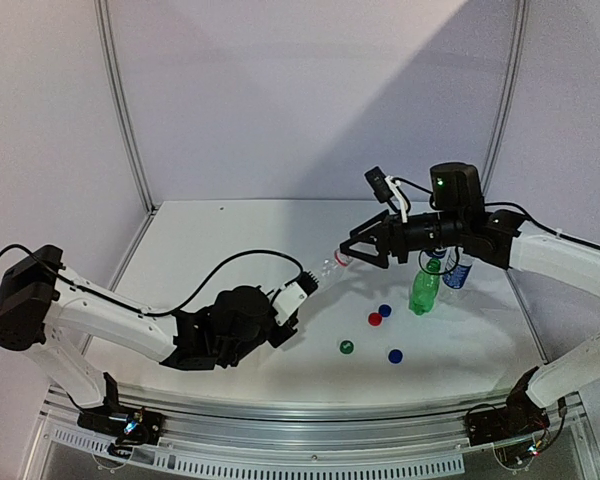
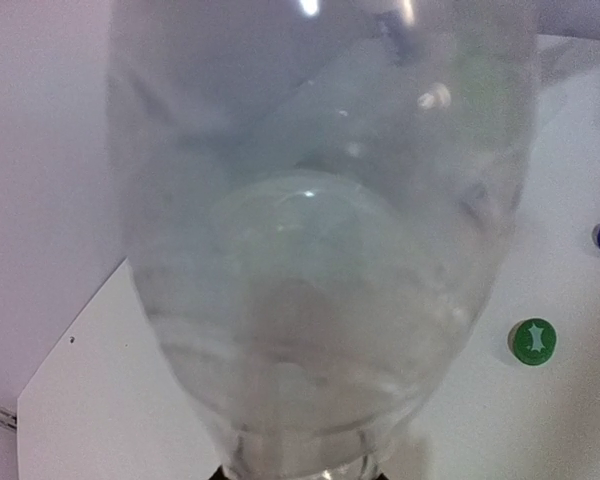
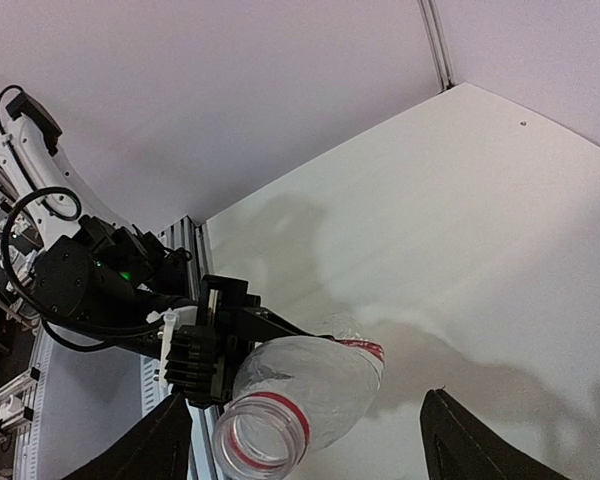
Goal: Unscrew the bottle caps
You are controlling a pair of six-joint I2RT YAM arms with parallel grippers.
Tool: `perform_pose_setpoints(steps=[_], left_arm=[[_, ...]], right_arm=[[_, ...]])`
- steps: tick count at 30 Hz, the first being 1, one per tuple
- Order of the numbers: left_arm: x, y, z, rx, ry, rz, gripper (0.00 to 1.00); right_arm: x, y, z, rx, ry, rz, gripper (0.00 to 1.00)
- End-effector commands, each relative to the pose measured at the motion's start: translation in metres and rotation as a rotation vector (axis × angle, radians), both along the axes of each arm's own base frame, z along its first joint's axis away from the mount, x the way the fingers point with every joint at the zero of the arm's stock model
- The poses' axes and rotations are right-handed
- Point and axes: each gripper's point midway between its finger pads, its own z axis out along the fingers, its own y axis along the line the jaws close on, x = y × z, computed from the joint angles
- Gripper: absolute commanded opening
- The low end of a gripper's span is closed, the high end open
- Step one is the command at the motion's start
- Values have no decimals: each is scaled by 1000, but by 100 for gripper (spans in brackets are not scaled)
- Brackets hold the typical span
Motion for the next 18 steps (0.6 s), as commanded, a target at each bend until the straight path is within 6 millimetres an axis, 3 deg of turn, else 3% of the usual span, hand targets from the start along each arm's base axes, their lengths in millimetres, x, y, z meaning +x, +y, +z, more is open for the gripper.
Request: perform_pose_setpoints(steps=[1, 18], left_arm=[[3, 0, -3, -23, 14, 5, 14], [-1, -4, 1, -71, 44, -34, 14]], right_arm=[[-15, 6, 1, -7, -50, 50, 81], [-24, 18, -6, -55, -142, 72, 59]])
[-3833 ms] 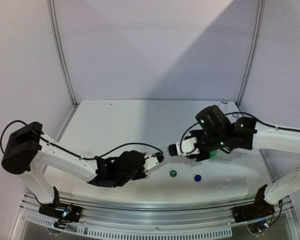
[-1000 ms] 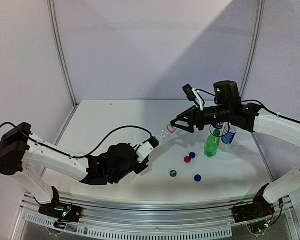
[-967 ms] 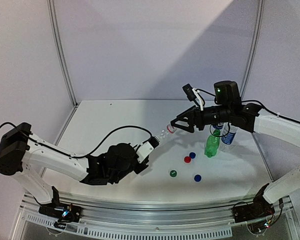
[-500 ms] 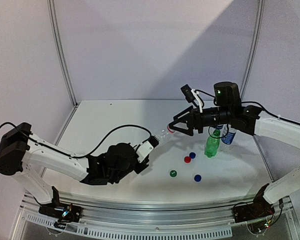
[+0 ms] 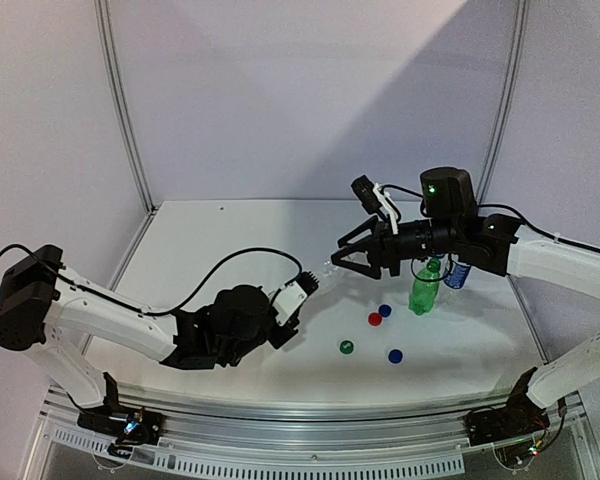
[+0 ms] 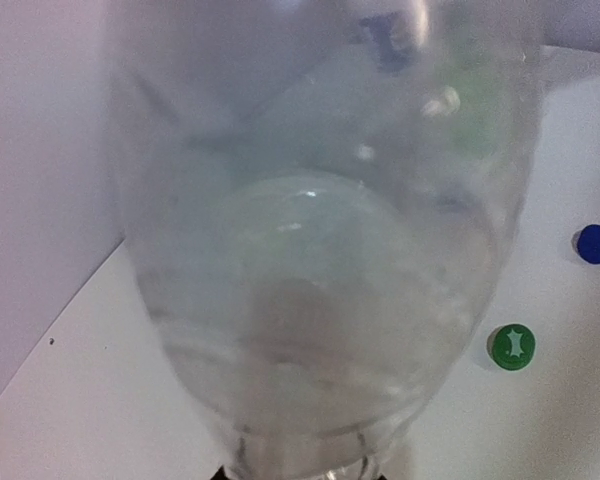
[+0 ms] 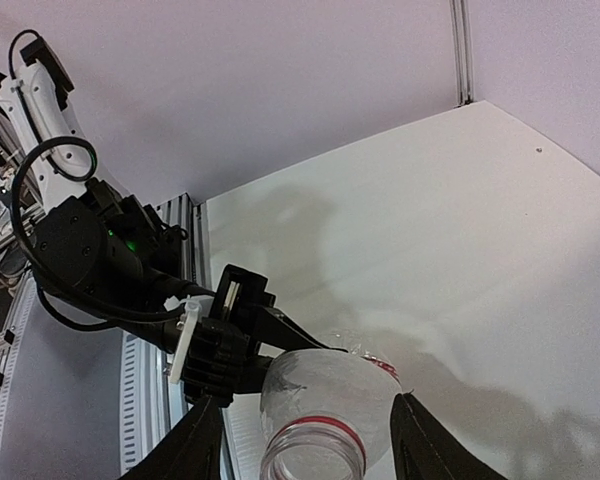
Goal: Unscrew the bottle caps
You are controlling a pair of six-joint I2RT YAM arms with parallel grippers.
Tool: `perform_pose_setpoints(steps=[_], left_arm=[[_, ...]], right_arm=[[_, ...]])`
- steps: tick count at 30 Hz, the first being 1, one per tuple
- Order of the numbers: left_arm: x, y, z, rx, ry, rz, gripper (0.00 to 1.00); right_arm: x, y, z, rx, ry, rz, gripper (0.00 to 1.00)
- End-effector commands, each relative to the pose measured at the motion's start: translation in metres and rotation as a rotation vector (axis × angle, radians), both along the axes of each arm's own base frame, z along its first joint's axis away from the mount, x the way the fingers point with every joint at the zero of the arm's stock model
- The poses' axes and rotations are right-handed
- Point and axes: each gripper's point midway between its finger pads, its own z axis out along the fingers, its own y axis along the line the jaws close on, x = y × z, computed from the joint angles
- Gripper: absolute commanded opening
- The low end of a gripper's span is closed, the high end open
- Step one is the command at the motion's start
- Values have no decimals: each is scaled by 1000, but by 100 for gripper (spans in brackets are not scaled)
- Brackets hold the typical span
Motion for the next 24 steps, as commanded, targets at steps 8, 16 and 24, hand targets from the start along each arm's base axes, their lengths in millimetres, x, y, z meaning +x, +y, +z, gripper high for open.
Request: perform_pose_setpoints(steps=[8, 16, 24], left_arm=[[0, 2, 8, -63, 8, -12, 15], [0, 4, 10, -71, 5, -11, 15], [-1, 5, 12, -83, 5, -12, 15]], right_arm=[[-2, -2, -6, -27, -27, -6, 53], [-2, 1, -12, -40, -20, 9, 49], [-3, 2, -17, -53, -18, 20, 50]])
